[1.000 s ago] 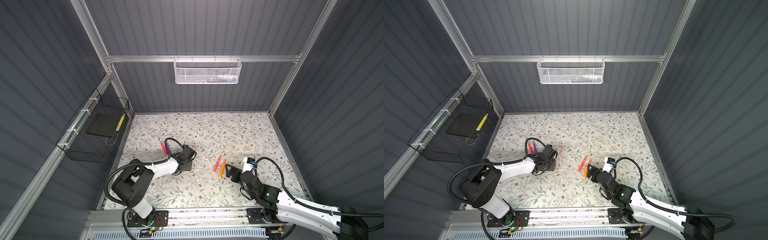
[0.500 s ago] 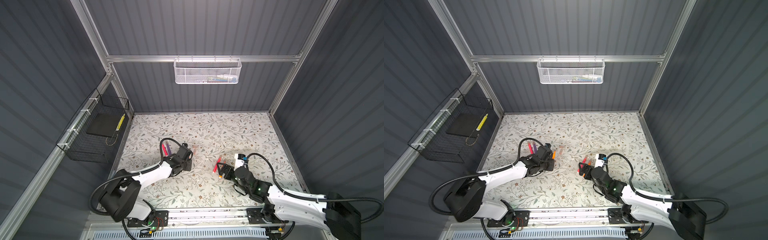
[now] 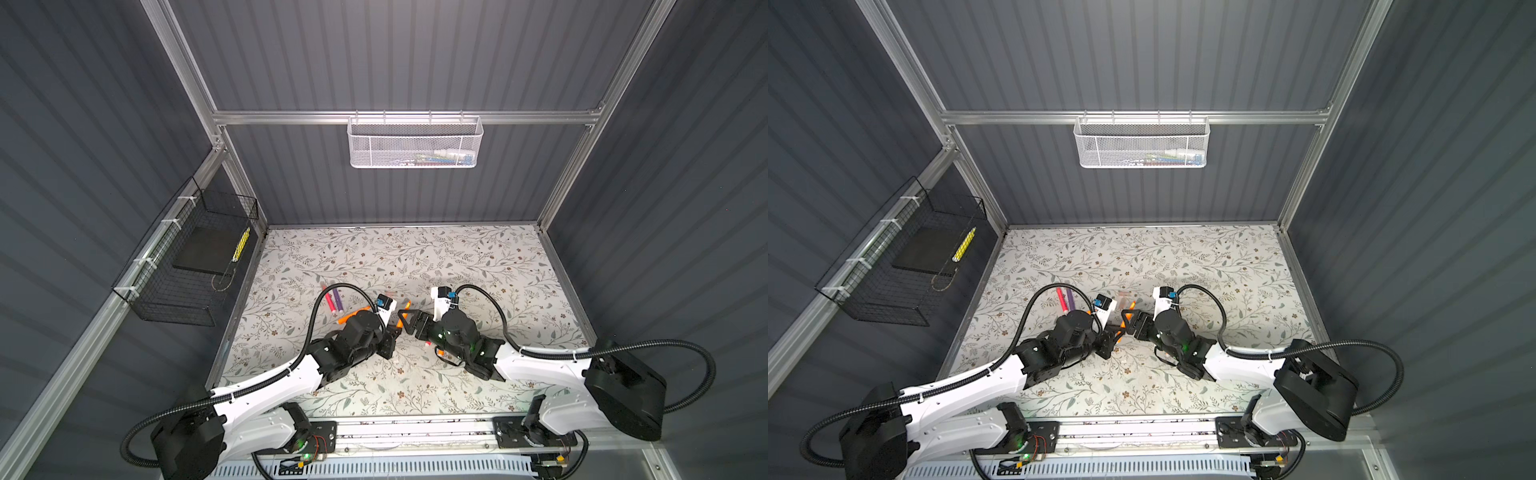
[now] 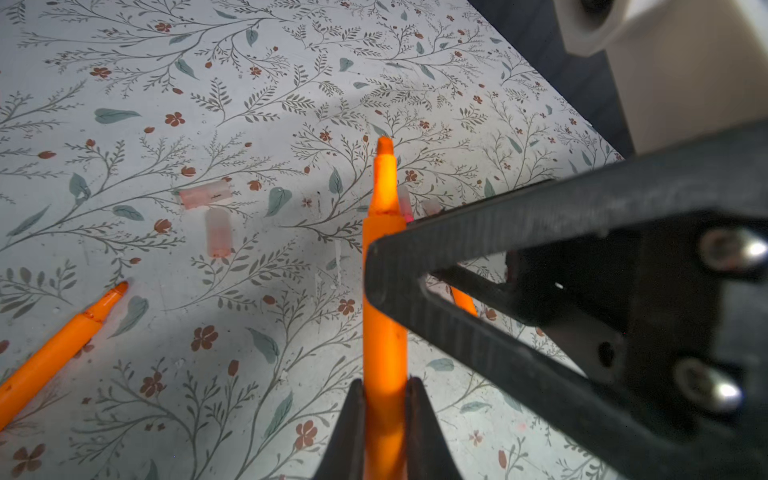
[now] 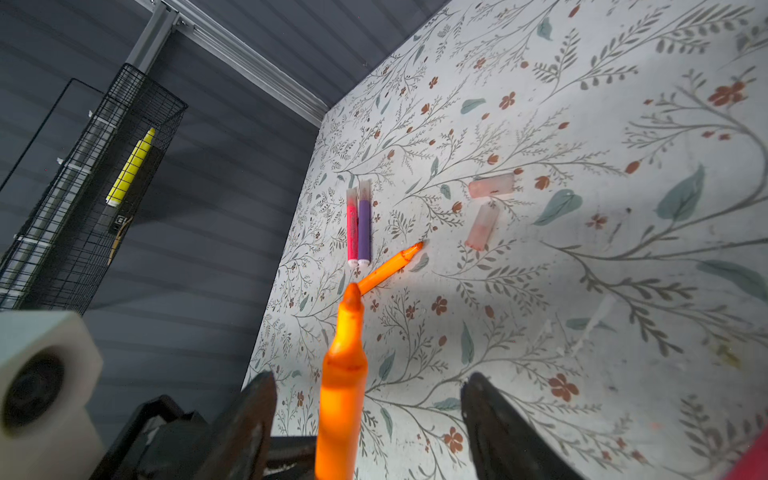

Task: Insert the pens into the pen caps
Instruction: 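Lift the orange marker upright with the left gripper while the right gripper approaches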

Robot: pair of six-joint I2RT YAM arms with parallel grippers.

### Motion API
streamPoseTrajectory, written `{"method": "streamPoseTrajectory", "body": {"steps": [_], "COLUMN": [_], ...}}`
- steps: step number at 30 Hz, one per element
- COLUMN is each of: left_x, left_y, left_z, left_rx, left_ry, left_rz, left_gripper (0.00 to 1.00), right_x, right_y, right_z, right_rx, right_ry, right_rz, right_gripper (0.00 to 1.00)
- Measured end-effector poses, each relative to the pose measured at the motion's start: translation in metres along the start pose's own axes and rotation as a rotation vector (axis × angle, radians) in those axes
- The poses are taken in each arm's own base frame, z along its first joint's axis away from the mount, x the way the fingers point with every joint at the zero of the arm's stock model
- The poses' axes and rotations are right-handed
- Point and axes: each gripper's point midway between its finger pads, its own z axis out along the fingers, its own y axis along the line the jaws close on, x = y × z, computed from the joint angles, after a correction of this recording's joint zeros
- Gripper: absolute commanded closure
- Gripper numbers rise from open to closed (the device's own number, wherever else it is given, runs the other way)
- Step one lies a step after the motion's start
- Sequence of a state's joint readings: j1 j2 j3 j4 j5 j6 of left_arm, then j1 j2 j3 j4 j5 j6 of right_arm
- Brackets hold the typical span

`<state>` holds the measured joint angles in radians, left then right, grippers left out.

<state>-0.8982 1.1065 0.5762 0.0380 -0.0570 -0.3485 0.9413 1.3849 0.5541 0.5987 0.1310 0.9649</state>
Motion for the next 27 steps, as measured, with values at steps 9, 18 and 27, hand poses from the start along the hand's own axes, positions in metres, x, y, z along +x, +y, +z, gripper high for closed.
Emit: {"method": "streamPoseTrajectory", "body": {"steps": [9, 18, 27], "left_x": [-0.010, 0.000, 0.003], "left_y": [-0.017, -0.019, -0.017], "left_z": [0.000, 0.007, 0.008], "left_rx": [0.076, 0.086, 0.082], "left_ry": [-0.041, -0.007, 0.000], "left_rz": [0.012, 0.028, 0.035], "left_gripper": [1.00, 1.00, 0.96], "right_x": [-0.003, -0.006, -0.007], "right_y": [0.004, 0.003, 0.002], "right_z": [0.000, 0.009, 0.009], "right_rx": [-0.015, -0.003, -0.002], "right_ry": [-0.007, -0.008, -0.005], "right_rz": [0.005, 0.001, 0.011], "right_gripper": [0.58, 0.59, 1.00]}}
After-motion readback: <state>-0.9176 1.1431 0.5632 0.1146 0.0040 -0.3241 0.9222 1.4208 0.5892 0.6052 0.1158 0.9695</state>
